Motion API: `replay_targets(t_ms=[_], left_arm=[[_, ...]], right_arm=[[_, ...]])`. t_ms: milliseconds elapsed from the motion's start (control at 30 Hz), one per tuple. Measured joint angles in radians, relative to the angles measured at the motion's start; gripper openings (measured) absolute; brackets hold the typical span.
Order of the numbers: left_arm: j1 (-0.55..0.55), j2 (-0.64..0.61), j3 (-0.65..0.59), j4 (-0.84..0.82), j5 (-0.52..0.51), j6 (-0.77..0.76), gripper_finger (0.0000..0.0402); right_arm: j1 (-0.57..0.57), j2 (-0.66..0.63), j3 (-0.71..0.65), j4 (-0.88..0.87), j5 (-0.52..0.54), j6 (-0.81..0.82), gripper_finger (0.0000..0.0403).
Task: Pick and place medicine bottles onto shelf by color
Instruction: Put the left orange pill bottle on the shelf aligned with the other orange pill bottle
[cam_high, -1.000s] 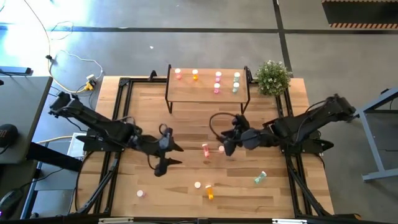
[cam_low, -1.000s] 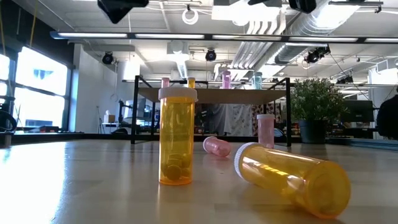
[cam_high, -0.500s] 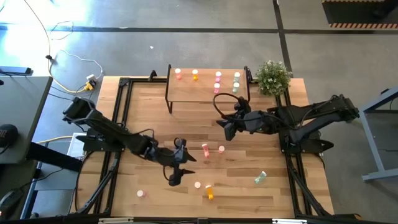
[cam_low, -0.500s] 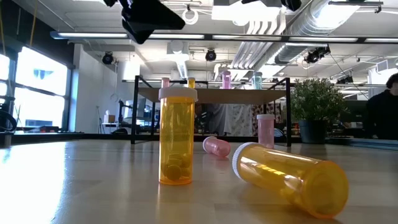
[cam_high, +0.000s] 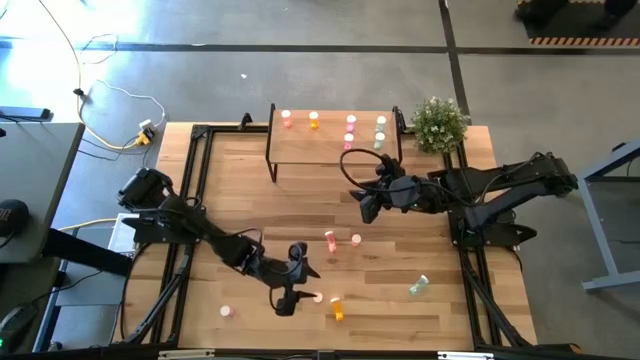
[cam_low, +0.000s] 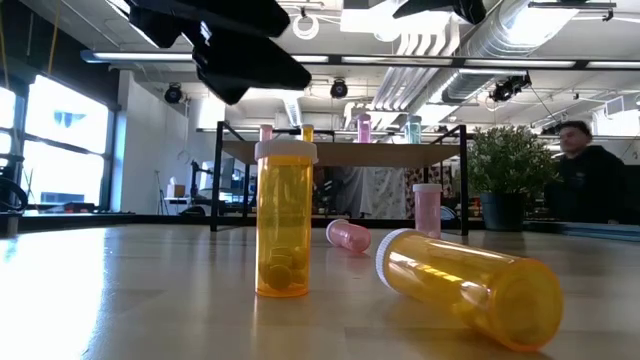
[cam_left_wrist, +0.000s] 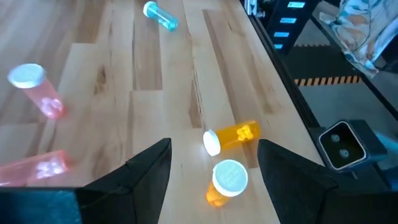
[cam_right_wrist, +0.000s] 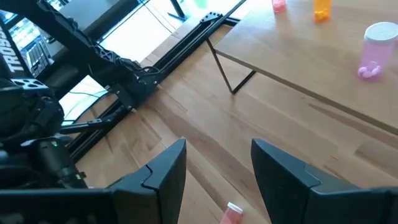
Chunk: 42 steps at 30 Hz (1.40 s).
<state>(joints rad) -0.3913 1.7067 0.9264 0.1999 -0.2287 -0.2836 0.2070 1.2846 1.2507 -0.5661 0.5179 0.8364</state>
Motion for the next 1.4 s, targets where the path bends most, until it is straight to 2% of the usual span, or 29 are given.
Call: replay_targets(t_ms=[667, 1167, 1400], left_arm=[[-0.023, 0.149, 0.001, 0.108, 0.027, -0.002, 0.0227], [-0.021, 0.167, 0.0, 0.122, 0.023, 0.018, 0.0227], [-0.022, 0.222, 0.0, 0.16, 0.044, -0.016, 0.0227]], right_arm=[[0.0, 0.0, -0.001, -0.031, 0.009, 0.0, 0.0172], [0.0, 0.0, -0.001, -0.037, 0.026, 0.0, 0.0172], [0.0, 0.0, -0.001, -0.037, 0.032, 0.003, 0.0172]])
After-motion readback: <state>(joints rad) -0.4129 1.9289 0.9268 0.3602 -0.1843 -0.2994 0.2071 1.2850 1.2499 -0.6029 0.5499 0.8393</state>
